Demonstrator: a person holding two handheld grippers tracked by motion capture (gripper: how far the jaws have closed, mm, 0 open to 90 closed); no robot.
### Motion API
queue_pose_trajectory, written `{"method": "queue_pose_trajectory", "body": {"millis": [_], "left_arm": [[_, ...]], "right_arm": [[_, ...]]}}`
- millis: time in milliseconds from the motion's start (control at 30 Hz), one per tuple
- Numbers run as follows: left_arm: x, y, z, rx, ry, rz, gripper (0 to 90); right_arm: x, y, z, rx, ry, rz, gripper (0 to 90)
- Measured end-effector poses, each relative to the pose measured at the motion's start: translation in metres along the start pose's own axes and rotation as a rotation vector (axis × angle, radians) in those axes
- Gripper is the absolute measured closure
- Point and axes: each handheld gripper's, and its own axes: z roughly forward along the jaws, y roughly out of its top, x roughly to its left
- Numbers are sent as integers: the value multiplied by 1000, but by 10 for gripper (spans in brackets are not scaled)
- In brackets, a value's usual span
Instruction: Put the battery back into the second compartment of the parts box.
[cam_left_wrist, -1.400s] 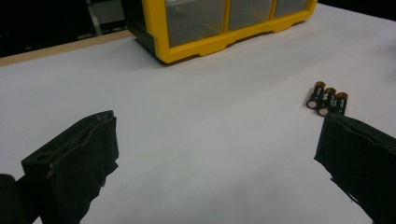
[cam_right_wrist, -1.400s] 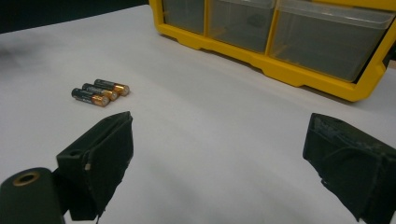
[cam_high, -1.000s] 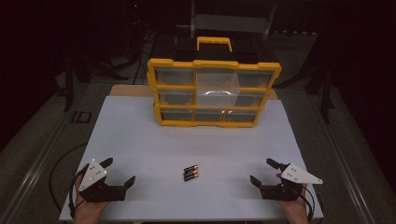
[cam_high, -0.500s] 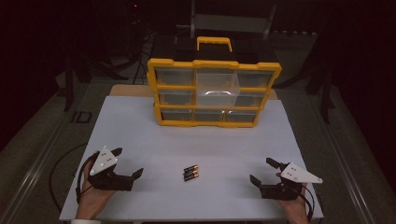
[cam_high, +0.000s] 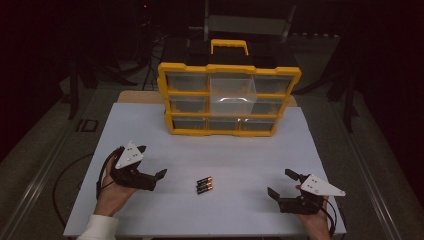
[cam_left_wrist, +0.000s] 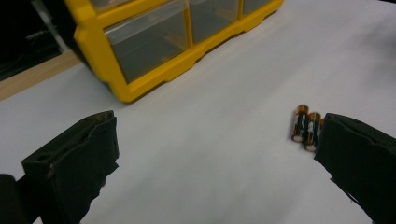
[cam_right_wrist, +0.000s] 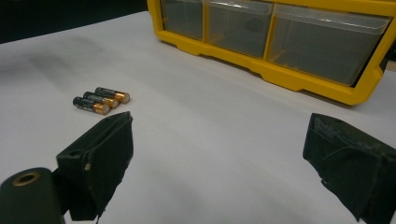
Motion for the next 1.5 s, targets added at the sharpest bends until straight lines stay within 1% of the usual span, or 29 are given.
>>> {"method": "queue_pose_trajectory", "body": {"millis": [100,133,167,200,233,267,300,333,367,400,433,533,567,600,700,933,1000,1067,1133,1167,1233,1500], "left_arm": [[-1,6,8,7,-17,8,1],[-1,6,8,7,-17,8,2],[-2,10,13,13,-27,15,1],[-2,10,13,13,-27,15,2],[-3,13,18,22,-36,23,5],[-3,13,18,22,-36,23,7],[-4,16,23,29,-47,26,7],[-4,16,23,29,-47,26,7],[-5,20,28,36,-56,31,8],[-5,20,28,36,-56,31,8],[-7,23,32,41,-67,38,8],[-8,26,36,48,-79,44,8],[-10,29,40,58,-89,50,8],[-10,29,40,58,-89,50,9],[-12,33,47,78,-102,64,9],[-20,43,66,123,-140,88,11],[-21,45,71,137,-147,96,14],[-22,47,75,145,-157,95,16],[-23,48,77,151,-158,102,18],[-25,50,82,169,-169,107,19],[-26,51,86,190,-176,117,21],[-35,54,103,263,-208,154,27]], "right_arm": [[0,0,0,3,1,0,85],[0,0,0,3,1,0,85],[0,0,0,3,2,0,85],[0,0,0,3,2,0,85],[0,0,0,3,3,1,85],[0,0,0,3,3,1,85],[0,0,0,4,3,1,85],[0,0,0,4,3,1,85],[0,0,0,4,3,1,85],[0,0,0,4,3,1,85],[0,0,0,4,3,1,85],[0,0,0,4,4,1,85],[0,0,0,4,4,0,85],[0,0,0,4,4,0,85],[-1,0,1,5,5,1,85],[-1,0,0,7,6,4,85],[-1,0,0,7,5,1,85],[-1,0,0,7,5,1,85],[-1,0,0,7,5,2,85],[-1,0,0,8,5,1,85],[-1,0,0,9,5,0,85],[-1,0,1,13,5,-3,85]]}}
